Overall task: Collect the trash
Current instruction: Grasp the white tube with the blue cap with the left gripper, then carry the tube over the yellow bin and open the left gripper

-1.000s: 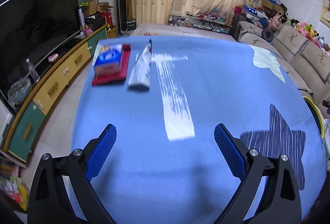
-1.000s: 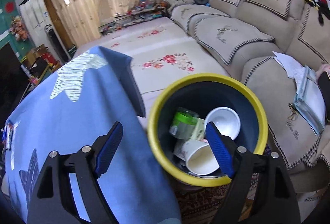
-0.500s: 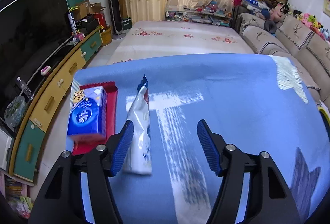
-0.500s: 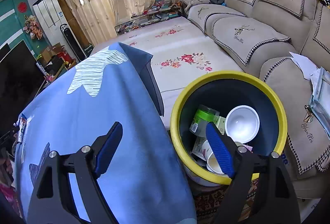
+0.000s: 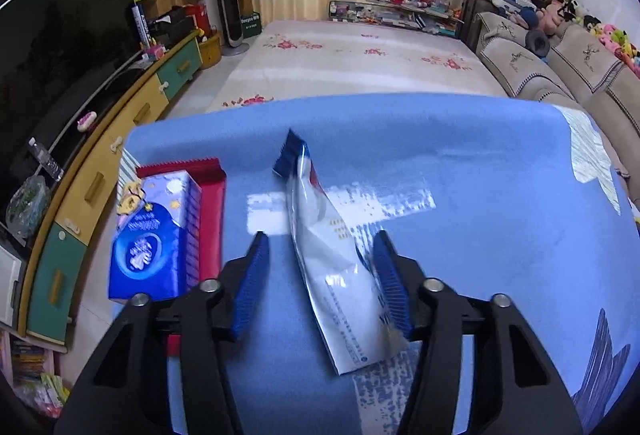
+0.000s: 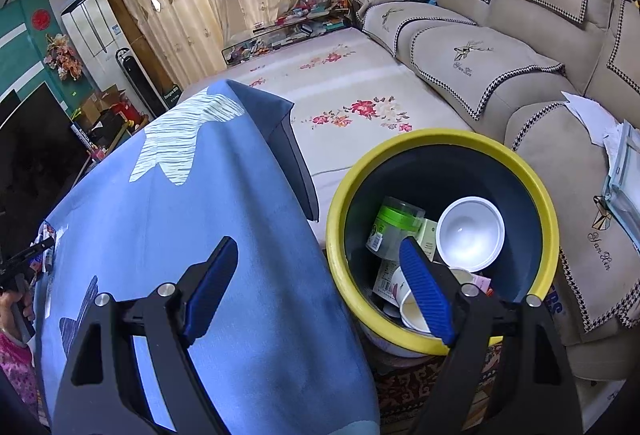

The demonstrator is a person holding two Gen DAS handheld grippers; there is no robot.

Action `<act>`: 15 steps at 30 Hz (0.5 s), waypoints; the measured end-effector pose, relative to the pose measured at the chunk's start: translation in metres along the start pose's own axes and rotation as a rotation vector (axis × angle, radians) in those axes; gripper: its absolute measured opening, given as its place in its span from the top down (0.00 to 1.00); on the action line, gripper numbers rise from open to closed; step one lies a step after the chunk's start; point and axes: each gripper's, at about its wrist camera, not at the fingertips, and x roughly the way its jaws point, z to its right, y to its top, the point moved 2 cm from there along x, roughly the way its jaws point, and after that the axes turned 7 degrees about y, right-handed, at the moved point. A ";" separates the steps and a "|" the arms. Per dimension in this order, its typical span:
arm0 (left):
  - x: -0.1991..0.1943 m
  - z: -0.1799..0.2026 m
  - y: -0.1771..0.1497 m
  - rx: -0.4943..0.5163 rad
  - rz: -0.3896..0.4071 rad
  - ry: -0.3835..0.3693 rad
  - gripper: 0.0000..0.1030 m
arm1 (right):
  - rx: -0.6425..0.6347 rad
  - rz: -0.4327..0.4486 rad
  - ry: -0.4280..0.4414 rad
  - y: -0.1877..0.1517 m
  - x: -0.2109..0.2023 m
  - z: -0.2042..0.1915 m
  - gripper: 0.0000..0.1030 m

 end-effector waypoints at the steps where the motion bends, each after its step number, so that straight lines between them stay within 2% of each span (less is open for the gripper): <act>1: 0.001 0.002 -0.003 0.003 -0.010 0.000 0.62 | -0.001 -0.003 0.004 -0.001 0.001 0.000 0.24; 2: 0.002 0.003 -0.004 0.004 -0.011 0.003 0.63 | -0.003 -0.007 0.008 -0.002 0.001 -0.001 0.24; 4: -0.001 0.007 -0.007 0.009 -0.004 0.015 0.74 | -0.010 -0.011 0.015 -0.004 0.001 -0.003 0.24; 6: -0.004 0.011 -0.010 0.004 -0.012 0.004 0.78 | -0.012 -0.005 0.023 -0.005 -0.002 -0.004 0.24; 12: -0.035 0.038 -0.026 0.031 0.025 -0.007 0.85 | -0.007 0.014 0.045 -0.006 -0.013 -0.001 0.24; 15: -0.067 0.064 -0.035 0.064 0.071 -0.042 0.85 | -0.004 0.021 0.050 -0.006 -0.020 0.004 0.24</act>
